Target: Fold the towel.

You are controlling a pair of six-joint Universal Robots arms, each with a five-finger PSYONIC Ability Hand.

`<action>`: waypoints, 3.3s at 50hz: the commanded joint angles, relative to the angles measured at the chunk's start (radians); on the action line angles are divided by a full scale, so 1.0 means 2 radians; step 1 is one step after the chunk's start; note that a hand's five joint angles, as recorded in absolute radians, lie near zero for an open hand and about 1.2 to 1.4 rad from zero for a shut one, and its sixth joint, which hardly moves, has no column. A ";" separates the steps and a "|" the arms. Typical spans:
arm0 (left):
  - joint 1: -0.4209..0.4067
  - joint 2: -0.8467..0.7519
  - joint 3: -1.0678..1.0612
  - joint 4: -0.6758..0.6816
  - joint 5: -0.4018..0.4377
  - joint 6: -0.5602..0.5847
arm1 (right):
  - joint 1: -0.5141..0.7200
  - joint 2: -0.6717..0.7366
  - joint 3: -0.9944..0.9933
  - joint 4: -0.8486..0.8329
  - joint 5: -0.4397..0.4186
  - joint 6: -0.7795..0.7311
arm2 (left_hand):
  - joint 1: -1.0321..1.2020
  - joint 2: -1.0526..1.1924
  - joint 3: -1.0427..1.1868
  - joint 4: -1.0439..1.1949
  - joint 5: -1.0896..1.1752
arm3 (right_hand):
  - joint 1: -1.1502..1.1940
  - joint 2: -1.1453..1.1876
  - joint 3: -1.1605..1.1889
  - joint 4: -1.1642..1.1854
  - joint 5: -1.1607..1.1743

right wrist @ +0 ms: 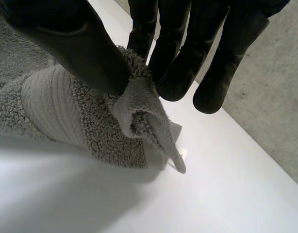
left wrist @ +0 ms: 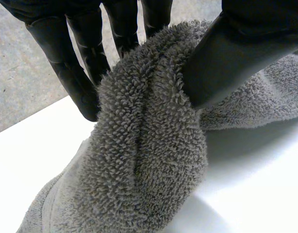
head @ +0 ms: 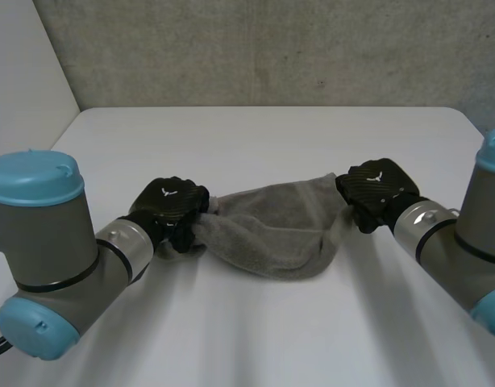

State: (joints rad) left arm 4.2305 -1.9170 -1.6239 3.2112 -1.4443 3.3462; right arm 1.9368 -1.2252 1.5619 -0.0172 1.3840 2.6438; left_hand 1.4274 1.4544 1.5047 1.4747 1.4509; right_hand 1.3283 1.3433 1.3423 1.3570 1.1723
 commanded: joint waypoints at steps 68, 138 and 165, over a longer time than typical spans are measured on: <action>0.004 -0.174 0.186 -0.137 0.040 0.041 | -0.049 -0.015 0.016 0.062 -0.073 -0.036 | -0.419 -0.433 -0.458 -0.443 -0.518 | 0.034 0.026 0.027 0.020 0.025; 0.083 -0.085 -0.001 -0.003 -0.010 0.102 | -0.012 0.111 -0.023 0.009 -0.026 -0.105 | -0.016 -0.029 -0.054 -0.039 -0.115 | 0.034 0.026 0.027 0.020 0.025; 0.133 0.010 -0.034 -0.004 -0.009 0.105 | -0.063 -0.015 0.086 -0.041 -0.039 -0.323 | -0.016 -0.029 -0.054 -0.039 -0.115 | -0.044 -0.051 -0.051 -0.058 -0.053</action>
State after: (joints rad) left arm 4.4825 -1.8953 -1.6768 3.2041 -1.4631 3.5563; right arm 1.8320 -1.2499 1.6857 -0.0762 1.3155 2.1931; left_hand 1.4226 1.5061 1.5478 1.5212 1.4842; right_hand 1.3292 1.3413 1.3406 1.3565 1.1718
